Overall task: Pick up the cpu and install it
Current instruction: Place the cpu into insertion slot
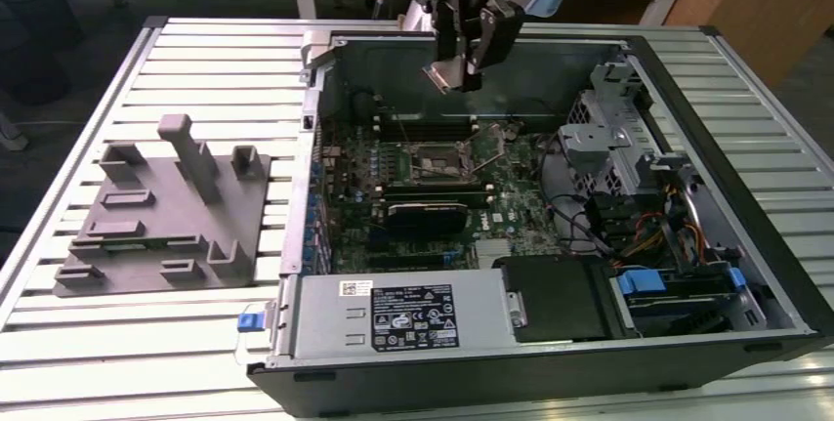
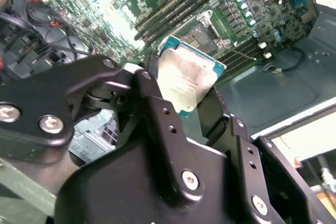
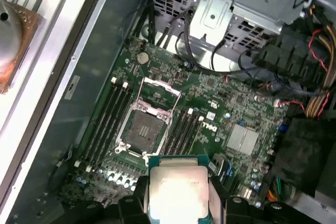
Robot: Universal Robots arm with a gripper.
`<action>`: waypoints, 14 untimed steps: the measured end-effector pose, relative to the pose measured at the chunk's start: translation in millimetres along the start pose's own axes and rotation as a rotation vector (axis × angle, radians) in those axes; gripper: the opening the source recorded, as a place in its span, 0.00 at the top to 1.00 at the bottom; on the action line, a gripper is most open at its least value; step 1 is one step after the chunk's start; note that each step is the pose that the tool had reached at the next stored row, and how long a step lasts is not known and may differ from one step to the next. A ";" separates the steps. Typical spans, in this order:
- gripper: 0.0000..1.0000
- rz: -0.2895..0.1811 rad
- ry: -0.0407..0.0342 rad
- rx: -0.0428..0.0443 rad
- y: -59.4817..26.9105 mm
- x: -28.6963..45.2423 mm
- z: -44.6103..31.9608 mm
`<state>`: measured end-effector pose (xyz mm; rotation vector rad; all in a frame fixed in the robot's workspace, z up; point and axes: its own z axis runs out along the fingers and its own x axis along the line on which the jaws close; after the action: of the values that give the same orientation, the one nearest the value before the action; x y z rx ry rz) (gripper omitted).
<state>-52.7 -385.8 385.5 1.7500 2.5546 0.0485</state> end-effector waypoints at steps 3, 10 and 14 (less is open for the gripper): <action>0.46 0.051 -0.0026 0.0010 0.0 0.0 0.1; 0.46 0.167 -0.0085 0.0032 0.0 0.2 0.6; 0.46 0.236 -0.0121 0.0045 0.0 0.2 1.2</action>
<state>-52.7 -385.6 384.4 2.0369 2.3279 0.0400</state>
